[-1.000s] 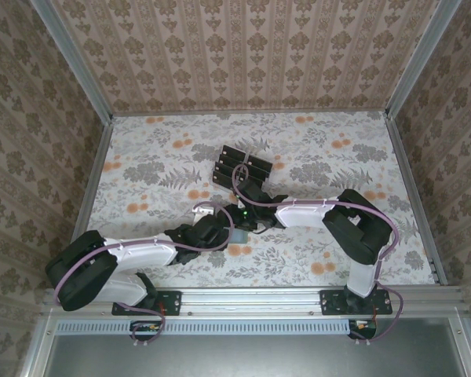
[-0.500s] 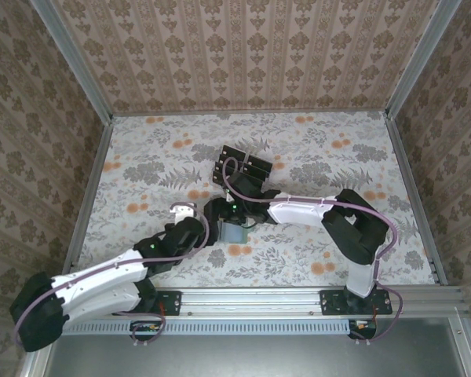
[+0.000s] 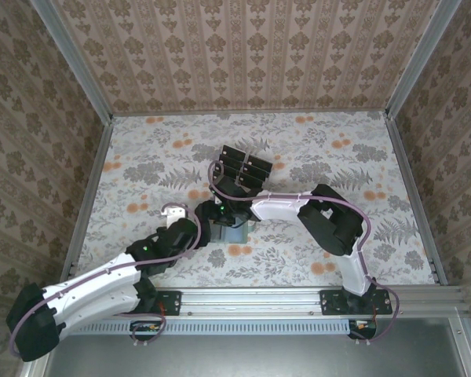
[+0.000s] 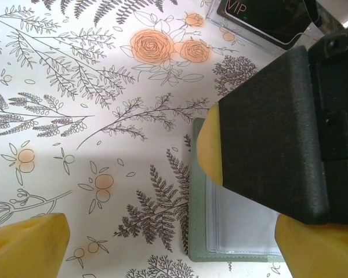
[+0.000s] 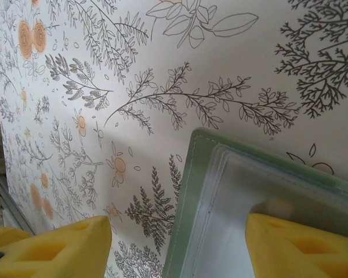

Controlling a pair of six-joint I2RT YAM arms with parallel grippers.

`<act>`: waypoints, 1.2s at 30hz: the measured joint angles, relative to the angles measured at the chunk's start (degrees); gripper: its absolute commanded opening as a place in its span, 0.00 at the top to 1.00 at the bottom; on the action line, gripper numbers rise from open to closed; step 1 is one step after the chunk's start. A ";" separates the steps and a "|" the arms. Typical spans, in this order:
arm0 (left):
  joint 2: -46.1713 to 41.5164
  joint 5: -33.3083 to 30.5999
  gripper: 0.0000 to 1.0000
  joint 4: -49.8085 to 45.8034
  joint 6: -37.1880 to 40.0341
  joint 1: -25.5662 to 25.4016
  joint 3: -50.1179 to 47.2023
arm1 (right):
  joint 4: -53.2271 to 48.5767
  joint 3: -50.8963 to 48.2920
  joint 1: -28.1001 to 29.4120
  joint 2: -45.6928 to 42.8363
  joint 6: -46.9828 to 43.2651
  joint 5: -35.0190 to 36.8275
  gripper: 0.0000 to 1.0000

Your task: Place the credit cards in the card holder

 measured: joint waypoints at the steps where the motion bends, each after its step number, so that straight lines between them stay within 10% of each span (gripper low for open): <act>1: 0.00 0.28 0.00 -0.02 0.00 0.37 0.00 | -0.17 0.11 -0.02 -0.02 -0.04 0.00 0.36; 36: 28.85 5.99 0.00 -0.17 2.62 5.57 11.32 | -11.08 16.39 -17.09 -19.39 1.86 -7.87 0.34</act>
